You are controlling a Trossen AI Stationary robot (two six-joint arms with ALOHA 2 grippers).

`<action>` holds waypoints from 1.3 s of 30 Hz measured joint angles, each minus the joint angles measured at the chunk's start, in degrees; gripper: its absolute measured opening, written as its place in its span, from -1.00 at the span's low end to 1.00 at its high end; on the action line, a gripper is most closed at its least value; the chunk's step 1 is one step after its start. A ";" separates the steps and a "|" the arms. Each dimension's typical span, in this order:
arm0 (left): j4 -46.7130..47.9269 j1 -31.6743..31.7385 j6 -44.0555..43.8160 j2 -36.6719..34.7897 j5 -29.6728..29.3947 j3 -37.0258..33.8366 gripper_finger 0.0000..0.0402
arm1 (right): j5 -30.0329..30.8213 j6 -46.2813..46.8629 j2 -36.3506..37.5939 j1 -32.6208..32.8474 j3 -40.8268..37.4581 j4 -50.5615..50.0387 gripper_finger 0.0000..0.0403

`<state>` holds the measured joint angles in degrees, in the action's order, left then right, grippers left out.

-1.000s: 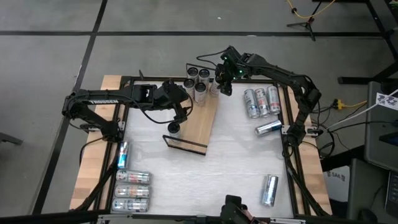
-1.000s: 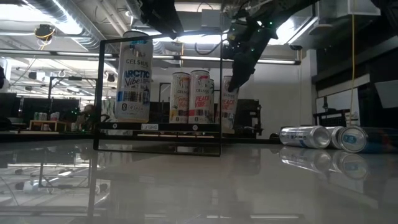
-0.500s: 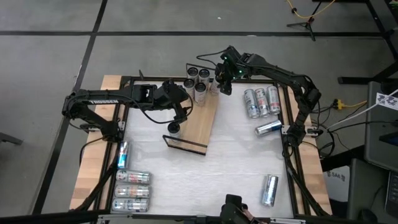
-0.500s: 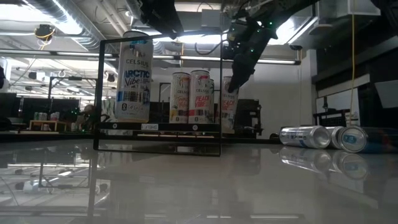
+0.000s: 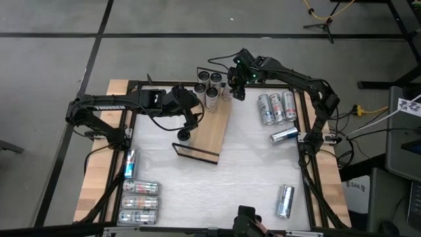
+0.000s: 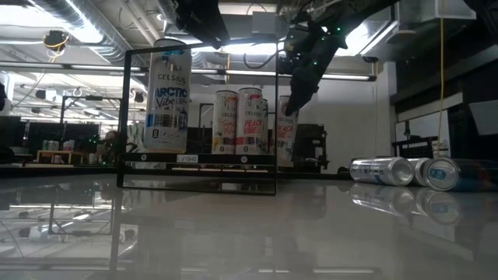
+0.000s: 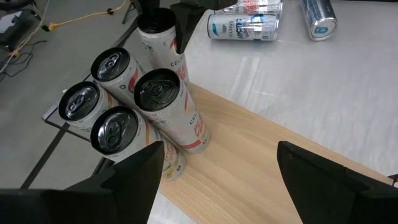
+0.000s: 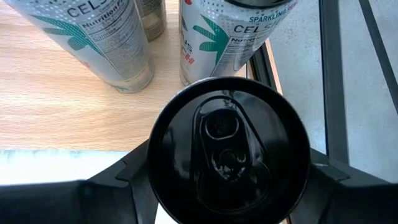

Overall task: Place canned beverage on shelf
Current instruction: Put the bottom right pink soda can on the shelf aligned with the other pink soda can

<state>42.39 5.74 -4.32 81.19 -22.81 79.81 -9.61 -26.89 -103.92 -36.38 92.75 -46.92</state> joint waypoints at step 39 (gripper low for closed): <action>0.00 -0.02 0.00 0.00 0.00 0.00 0.52 | -0.04 -6.89 -0.07 -0.01 -0.04 0.98 0.59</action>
<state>42.39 5.72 -4.32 81.19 -22.81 79.81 -9.65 -33.78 -103.98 -36.39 92.71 -45.94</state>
